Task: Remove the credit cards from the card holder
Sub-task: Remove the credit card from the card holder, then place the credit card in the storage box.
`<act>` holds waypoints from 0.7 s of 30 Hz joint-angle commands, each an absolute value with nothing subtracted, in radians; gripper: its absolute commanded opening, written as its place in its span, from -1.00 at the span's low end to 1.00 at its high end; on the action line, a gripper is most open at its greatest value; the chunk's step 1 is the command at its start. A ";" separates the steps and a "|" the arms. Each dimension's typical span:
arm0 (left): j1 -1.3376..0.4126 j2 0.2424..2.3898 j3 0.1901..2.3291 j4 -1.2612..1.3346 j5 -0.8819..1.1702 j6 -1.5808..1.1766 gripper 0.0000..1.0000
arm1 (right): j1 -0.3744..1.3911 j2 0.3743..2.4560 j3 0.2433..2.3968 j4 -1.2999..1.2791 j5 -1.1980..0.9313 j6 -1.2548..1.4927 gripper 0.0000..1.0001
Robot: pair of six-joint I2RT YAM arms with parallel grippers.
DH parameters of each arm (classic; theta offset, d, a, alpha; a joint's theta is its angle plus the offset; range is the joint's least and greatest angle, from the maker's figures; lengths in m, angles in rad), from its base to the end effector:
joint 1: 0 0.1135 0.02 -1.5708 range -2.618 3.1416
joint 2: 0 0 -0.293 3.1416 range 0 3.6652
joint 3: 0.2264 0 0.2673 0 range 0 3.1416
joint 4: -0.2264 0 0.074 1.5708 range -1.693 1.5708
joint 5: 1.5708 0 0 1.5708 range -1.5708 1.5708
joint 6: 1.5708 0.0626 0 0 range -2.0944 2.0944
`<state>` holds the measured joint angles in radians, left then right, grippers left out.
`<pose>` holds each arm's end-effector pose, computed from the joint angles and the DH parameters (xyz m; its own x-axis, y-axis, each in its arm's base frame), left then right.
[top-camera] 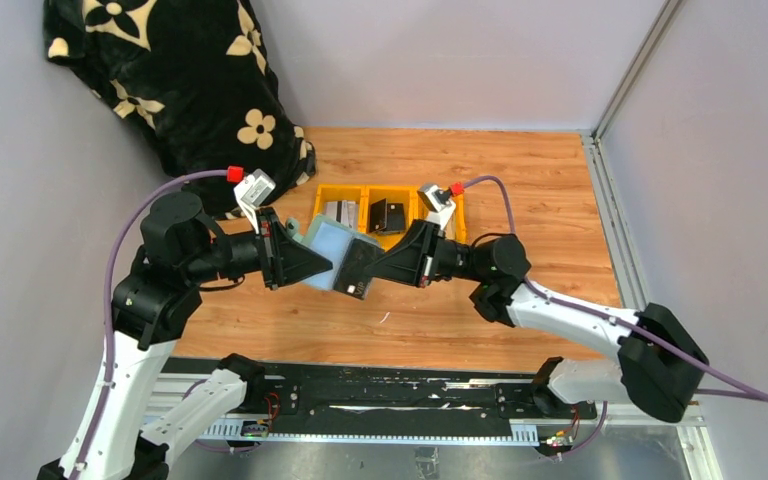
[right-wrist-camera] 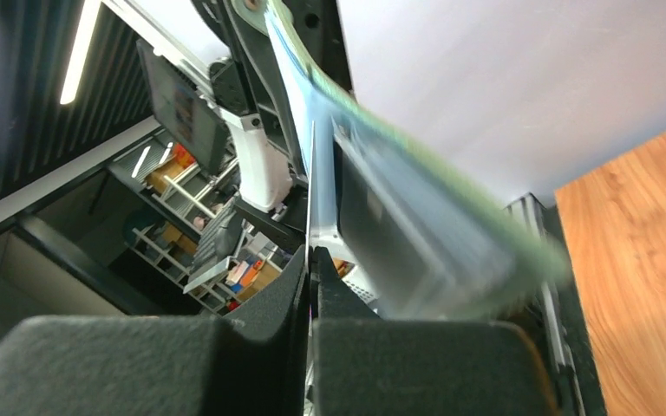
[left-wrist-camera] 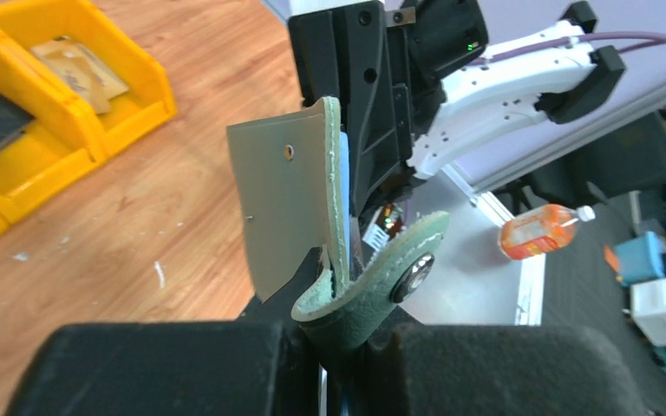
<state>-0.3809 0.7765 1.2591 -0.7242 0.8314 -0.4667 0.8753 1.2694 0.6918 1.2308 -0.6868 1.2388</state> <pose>0.1004 -0.0900 0.4651 -0.6107 -0.0820 -0.7876 0.7186 0.3605 -0.5947 0.1497 0.2413 0.3757 -0.7394 0.2550 -0.6231 -0.6668 -0.4056 0.6252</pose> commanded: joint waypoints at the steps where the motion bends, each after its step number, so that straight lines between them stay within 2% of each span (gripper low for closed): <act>1: -0.373 0.776 1.312 -0.771 0.741 -0.364 -1.00 | 0.822 1.156 0.635 1.102 -0.724 1.157 -1.00; 5: -0.373 0.771 1.321 -0.783 0.664 -0.329 -1.00 | 0.713 1.063 0.658 0.810 -0.795 1.012 -1.00; 7: -0.373 0.760 1.319 -0.793 0.592 -0.285 -1.00 | 0.649 1.039 0.753 0.452 -0.774 0.834 -1.00; 9: -0.373 0.748 1.316 -0.807 0.496 -0.246 -1.00 | 0.609 1.064 0.855 0.202 -0.719 0.672 -1.00; 11: -0.373 0.739 1.308 -0.820 0.440 -0.211 -1.00 | 0.591 1.137 0.958 0.030 -0.642 0.566 -1.00; 15: -0.373 0.729 1.294 -0.857 0.469 -0.189 -1.00 | 0.574 1.372 1.205 -0.264 -0.498 0.425 -1.00; 21: -0.373 0.720 1.293 -0.884 0.545 -0.195 -1.00 | 0.574 1.737 1.476 -0.434 -0.379 0.310 -1.00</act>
<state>-0.3767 0.7364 1.2903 -0.8871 0.5003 -0.2142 0.5827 1.5829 1.3693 -0.1730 -0.4847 0.4473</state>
